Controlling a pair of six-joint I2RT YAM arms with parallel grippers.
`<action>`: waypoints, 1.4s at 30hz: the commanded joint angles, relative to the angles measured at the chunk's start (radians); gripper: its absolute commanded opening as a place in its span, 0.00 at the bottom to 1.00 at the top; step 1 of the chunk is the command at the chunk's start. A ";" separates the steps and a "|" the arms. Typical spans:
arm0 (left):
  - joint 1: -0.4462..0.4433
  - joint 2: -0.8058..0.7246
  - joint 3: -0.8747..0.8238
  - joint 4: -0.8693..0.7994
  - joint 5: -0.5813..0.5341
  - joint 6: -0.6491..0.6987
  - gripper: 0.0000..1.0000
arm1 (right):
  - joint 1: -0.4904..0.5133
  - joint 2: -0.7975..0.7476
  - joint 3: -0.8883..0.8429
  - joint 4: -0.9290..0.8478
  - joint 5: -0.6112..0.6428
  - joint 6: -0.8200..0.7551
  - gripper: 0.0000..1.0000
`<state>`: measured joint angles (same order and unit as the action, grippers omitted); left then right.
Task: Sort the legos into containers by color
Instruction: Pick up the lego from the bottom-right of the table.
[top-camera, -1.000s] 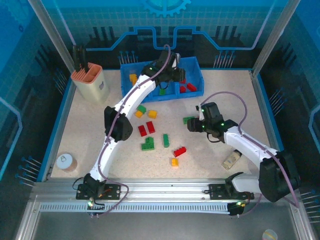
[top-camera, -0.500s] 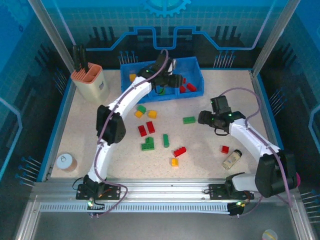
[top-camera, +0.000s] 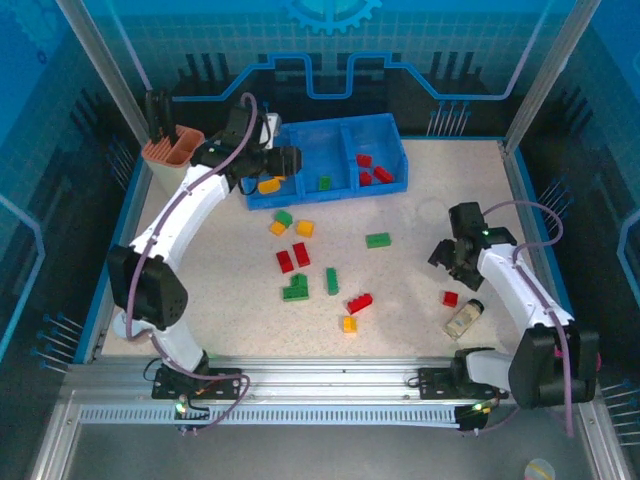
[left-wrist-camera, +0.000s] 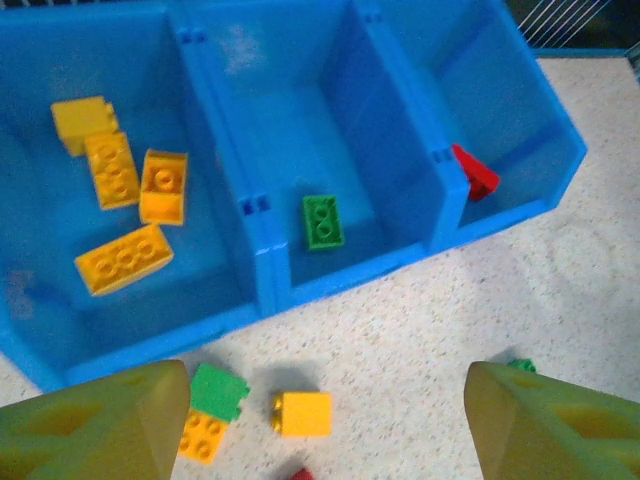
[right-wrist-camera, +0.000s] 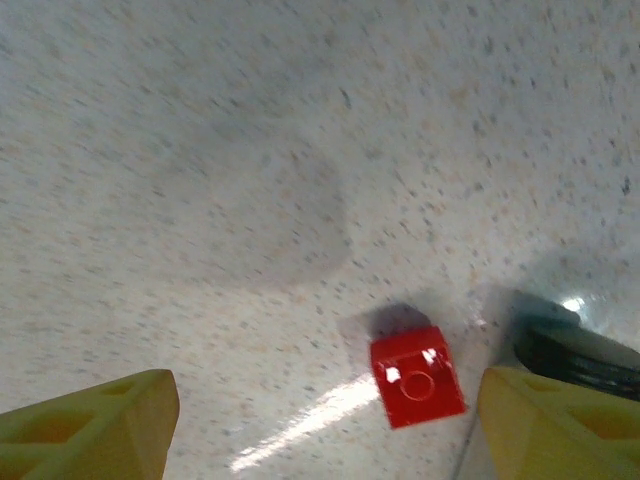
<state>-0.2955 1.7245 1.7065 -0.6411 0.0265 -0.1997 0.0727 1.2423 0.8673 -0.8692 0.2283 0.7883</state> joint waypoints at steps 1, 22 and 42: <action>0.020 -0.064 -0.077 -0.002 0.038 0.036 0.76 | 0.009 0.045 -0.037 -0.075 0.025 0.030 0.80; 0.053 -0.181 -0.213 0.009 0.012 0.046 0.83 | 0.070 0.253 -0.092 0.041 0.064 -0.041 0.67; 0.074 -0.204 -0.236 -0.022 -0.006 0.071 0.86 | 0.123 0.324 0.046 0.057 0.043 -0.140 0.25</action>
<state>-0.2340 1.5646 1.4948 -0.6449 0.0311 -0.1638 0.1707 1.5593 0.8425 -0.8280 0.2729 0.6792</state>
